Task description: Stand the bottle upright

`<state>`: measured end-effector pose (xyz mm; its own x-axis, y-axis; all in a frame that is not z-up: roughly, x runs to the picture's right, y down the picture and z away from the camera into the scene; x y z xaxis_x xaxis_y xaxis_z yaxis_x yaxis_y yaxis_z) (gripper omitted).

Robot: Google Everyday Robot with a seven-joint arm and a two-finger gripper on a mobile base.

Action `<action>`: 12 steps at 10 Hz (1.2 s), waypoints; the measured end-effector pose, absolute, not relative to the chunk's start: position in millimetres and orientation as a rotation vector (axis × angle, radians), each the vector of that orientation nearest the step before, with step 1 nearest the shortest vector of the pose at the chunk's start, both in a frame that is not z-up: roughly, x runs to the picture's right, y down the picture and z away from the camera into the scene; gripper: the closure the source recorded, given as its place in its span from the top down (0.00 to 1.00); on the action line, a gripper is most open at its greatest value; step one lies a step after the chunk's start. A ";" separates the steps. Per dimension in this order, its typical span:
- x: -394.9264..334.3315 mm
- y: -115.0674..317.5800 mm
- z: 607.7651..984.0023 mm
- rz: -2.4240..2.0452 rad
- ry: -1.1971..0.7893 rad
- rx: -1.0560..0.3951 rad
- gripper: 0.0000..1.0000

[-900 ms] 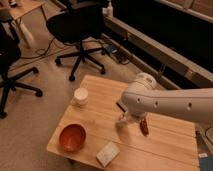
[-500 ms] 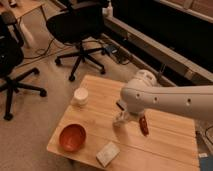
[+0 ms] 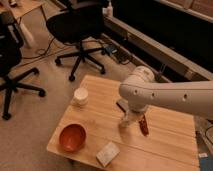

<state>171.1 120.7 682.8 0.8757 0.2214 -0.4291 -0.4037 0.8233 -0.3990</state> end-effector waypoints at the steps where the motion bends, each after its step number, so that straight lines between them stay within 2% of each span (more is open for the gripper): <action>1: 171.7 119.8 682.4 0.333 0.393 -0.505 0.30; 3: 172.4 119.0 683.5 0.310 0.432 -0.522 0.32; 5: 170.9 123.9 687.0 0.310 0.452 -0.558 0.49; 7: 171.4 130.7 691.5 0.310 0.479 -0.616 0.71; 8: 172.0 132.2 693.5 0.309 0.490 -0.634 0.77; 9: 172.8 133.6 695.5 0.308 0.501 -0.649 0.80; 12: 177.1 132.5 701.6 0.306 0.534 -0.680 0.80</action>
<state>177.1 132.5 701.6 0.8233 0.0959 -0.5595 -0.4343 0.7411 -0.5121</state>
